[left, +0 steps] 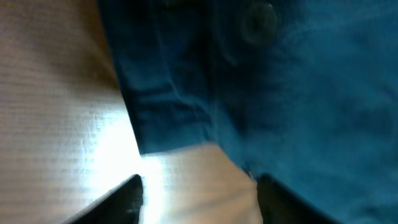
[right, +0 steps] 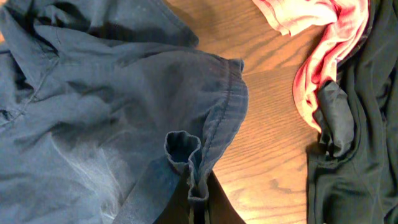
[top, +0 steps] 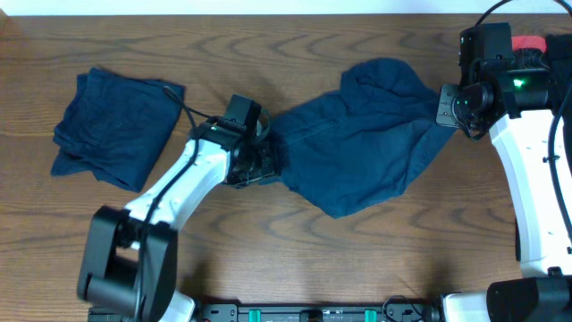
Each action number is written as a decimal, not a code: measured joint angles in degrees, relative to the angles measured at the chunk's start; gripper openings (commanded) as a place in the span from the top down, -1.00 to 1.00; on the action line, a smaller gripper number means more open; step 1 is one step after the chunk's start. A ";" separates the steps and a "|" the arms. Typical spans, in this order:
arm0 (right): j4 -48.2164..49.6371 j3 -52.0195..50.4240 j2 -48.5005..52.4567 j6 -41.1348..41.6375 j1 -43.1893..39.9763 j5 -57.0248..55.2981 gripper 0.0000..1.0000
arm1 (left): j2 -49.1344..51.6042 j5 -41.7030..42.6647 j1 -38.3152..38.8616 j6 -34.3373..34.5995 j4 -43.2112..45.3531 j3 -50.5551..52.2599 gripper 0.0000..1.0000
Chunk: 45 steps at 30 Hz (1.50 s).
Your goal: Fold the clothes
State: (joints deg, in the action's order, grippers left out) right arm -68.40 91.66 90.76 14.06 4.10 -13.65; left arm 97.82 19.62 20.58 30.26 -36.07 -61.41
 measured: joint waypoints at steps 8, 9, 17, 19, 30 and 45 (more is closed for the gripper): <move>-0.83 0.00 0.00 0.00 -3.26 -0.20 0.98 | 6.97 -1.31 0.00 0.20 3.96 0.09 0.71; -0.87 -0.02 0.00 0.00 -3.45 -0.22 0.98 | 7.52 -1.42 0.00 0.20 5.07 0.11 0.71; -2.75 -0.02 0.00 0.00 -4.42 -0.24 0.97 | 9.99 -7.56 0.00 0.15 19.17 0.09 0.71; -3.04 -0.07 0.00 0.00 -4.57 -0.07 0.95 | 11.04 -9.81 -0.39 -0.15 25.40 0.11 0.71; -2.36 -2.54 0.00 0.44 -4.59 2.10 0.94 | 12.85 -7.43 -5.88 -0.96 39.41 -1.92 0.68; 0.09 -4.42 0.00 0.66 -4.59 2.29 0.78 | 8.13 18.21 -2.97 -2.73 16.74 -1.95 -0.48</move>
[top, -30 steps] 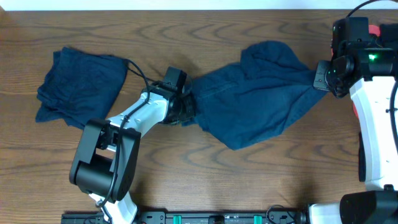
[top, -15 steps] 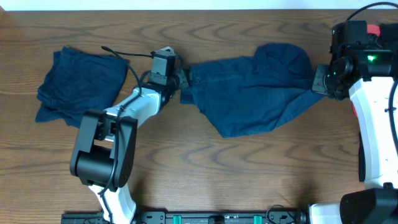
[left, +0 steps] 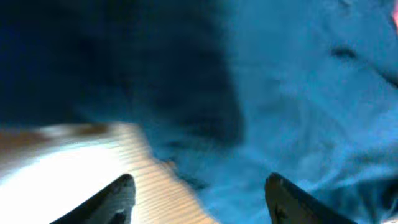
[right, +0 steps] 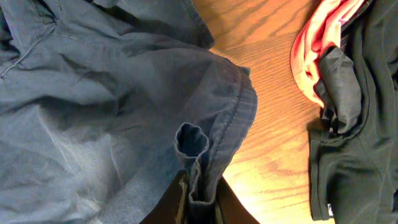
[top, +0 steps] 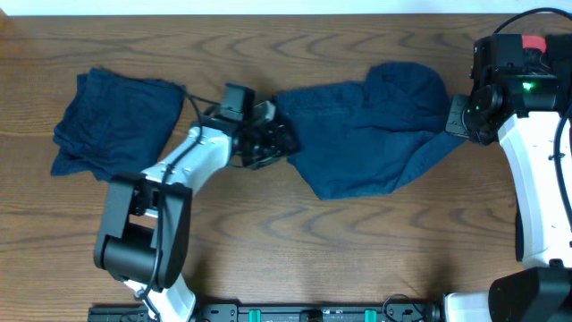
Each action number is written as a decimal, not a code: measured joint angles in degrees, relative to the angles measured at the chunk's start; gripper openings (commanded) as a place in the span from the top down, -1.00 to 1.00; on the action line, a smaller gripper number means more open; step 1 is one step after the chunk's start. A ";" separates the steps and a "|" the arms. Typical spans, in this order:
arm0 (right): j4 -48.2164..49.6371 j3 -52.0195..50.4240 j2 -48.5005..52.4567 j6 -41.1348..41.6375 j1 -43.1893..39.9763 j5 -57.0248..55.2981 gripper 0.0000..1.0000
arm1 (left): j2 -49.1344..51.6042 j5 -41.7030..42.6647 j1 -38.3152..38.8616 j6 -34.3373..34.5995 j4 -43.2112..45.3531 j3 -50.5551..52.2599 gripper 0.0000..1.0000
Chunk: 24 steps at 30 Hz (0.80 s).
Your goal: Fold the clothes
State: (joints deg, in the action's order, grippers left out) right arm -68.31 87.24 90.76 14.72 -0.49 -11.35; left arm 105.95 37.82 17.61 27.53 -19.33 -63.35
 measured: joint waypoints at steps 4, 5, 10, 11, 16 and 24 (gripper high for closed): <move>-0.33 0.00 0.00 0.00 0.00 0.00 0.78 | 0.00 -0.96 3.45 0.33 3.13 0.07 -0.48; -0.42 0.00 0.00 0.00 0.00 0.00 0.78 | 0.00 -1.62 3.96 0.61 3.08 0.07 -0.48; -0.44 0.00 0.00 0.00 0.00 0.00 0.77 | 0.11 -4.20 5.16 3.89 3.04 0.07 0.00; -0.44 0.00 0.00 0.00 0.00 0.00 0.77 | 0.22 -4.66 5.33 4.28 3.04 0.09 0.36; -0.44 0.00 0.00 0.00 0.00 -0.02 0.78 | 1.20 -6.75 6.36 5.77 3.04 0.11 0.88; -0.42 0.00 0.00 0.00 0.00 -0.02 0.77 | 1.27 -7.48 6.75 5.03 1.49 0.11 -0.35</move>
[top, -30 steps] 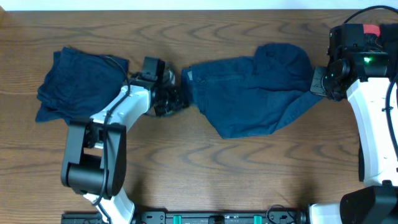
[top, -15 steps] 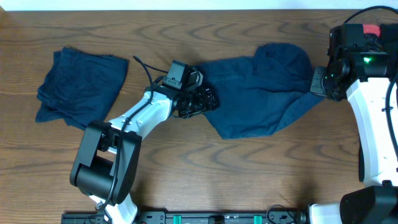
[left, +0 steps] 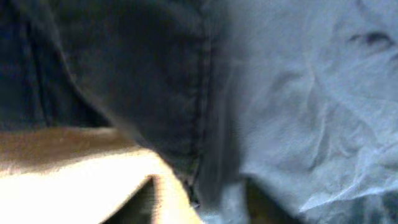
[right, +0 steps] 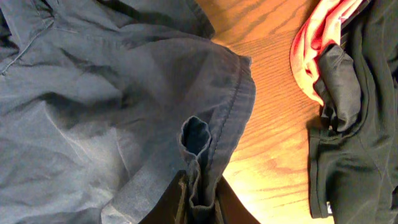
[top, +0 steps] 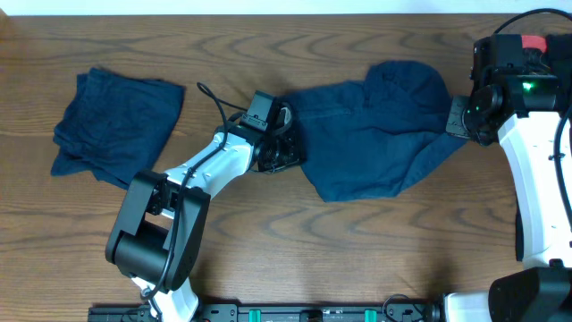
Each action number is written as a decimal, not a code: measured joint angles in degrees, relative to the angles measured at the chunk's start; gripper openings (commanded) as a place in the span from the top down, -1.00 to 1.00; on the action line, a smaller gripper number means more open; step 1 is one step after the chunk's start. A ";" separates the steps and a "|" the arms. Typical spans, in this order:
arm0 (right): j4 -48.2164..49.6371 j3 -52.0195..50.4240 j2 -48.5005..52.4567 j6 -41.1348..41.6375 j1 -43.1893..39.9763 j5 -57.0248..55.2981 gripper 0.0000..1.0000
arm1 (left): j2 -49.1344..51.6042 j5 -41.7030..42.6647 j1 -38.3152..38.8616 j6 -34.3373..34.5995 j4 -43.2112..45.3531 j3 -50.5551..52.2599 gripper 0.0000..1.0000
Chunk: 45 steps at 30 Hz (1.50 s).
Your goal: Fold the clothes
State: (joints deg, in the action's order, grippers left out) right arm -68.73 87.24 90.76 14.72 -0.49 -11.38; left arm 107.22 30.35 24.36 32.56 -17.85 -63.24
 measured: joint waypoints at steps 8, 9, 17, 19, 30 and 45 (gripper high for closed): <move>0.04 0.00 0.00 0.00 -0.02 -0.02 0.77 | 0.04 -1.66 2.16 -0.09 -1.14 0.00 0.88; 0.04 0.00 0.00 0.00 0.00 0.00 0.77 | 0.04 -1.97 2.43 -0.17 -1.25 0.00 0.88; 0.02 -0.04 0.00 0.00 -0.02 0.07 0.76 | -3.45 -2.80 -5.57 -0.24 -16.61 -1.01 0.88; 0.09 -0.04 0.00 0.00 -0.02 -0.07 0.77 | -6.64 -4.72 -9.73 -0.20 -19.30 -3.41 0.88; 0.68 -6.10 0.00 0.17 -0.02 -0.26 0.81 | -10.95 -15.52 -8.96 -2.14 -16.90 -13.27 -0.13; 0.92 -7.58 0.00 0.17 -0.02 -0.26 0.77 | -6.34 -31.71 -12.35 -3.80 -39.60 -12.39 -0.03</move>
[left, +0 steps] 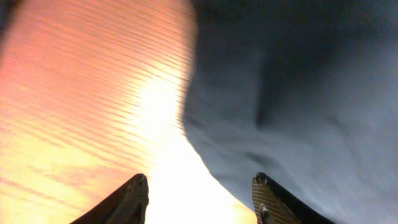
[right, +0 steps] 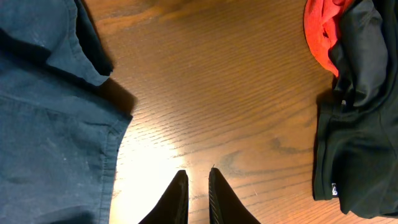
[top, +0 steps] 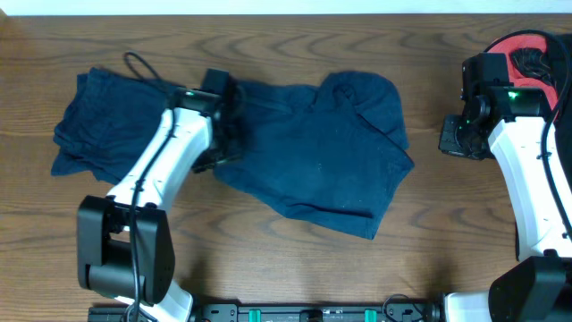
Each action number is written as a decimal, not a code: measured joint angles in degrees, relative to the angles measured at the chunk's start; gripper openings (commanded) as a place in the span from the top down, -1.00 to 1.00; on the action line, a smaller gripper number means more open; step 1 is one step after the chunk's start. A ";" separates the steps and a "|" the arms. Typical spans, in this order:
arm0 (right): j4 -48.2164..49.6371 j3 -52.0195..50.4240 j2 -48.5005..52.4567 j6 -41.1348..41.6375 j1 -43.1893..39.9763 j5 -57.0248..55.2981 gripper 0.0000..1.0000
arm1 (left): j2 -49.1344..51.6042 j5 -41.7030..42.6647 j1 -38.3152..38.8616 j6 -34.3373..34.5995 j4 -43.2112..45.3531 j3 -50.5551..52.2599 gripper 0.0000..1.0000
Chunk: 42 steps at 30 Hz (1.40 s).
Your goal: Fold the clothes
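Observation:
A dark blue garment [top: 313,156] lies spread out in the middle of the table. It shows at the right of the left wrist view [left: 298,93] and at the left of the right wrist view [right: 50,143]. My left gripper [top: 222,148] is at its left edge, open [left: 202,190], with bare wood between the fingers. My right gripper [top: 450,139] is over bare table to the right of the garment, apart from it. Its fingers [right: 198,180] are shut, with only a narrow slit between them and nothing held.
A folded dark blue garment [top: 107,125] lies at the far left of the table. A heap of red cloth [right: 323,31] and black cloth [right: 367,124] sits at the back right [top: 527,45], close to the right arm.
The right gripper has let go of the garment's hem and is shut over bare wood. The left gripper, then closed in on cloth, is open. The garment lies further left and flatter.
First the garment lay crumpled between the arms, right gripper shut on its right hem, left gripper open at its left edge. Later the left gripper closed in on the cloth with the garment stretched. Now both grippers are free and the garment lies spread, nearer the folded one.

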State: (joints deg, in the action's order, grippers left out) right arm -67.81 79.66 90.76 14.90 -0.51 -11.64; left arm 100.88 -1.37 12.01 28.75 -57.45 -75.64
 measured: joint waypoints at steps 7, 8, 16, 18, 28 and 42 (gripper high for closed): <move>0.00 0.00 0.00 0.00 0.00 0.00 0.75 | -0.44 0.59 -7.08 4.52 4.44 2.45 0.07; 0.04 0.00 0.00 0.02 0.00 0.00 0.75 | -0.50 1.64 -7.69 4.72 6.32 3.65 0.06; 0.20 0.00 0.00 0.00 0.00 0.00 0.75 | -0.55 14.71 -9.57 5.53 27.47 15.82 0.06; 0.17 0.00 0.00 0.00 0.00 -0.02 0.74 | -0.55 19.93 -9.55 5.16 32.52 18.05 0.10; 0.17 0.00 0.00 0.00 0.00 -0.04 0.74 | -0.55 35.32 -8.24 2.27 37.35 19.19 0.11; 0.20 0.00 0.00 0.02 0.00 -0.17 0.73 | -0.55 33.11 -6.27 2.34 28.09 21.00 0.02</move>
State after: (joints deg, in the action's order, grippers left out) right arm -67.61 79.66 90.76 14.92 -0.51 -11.81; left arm 100.33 31.75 5.74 31.09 -29.36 -54.63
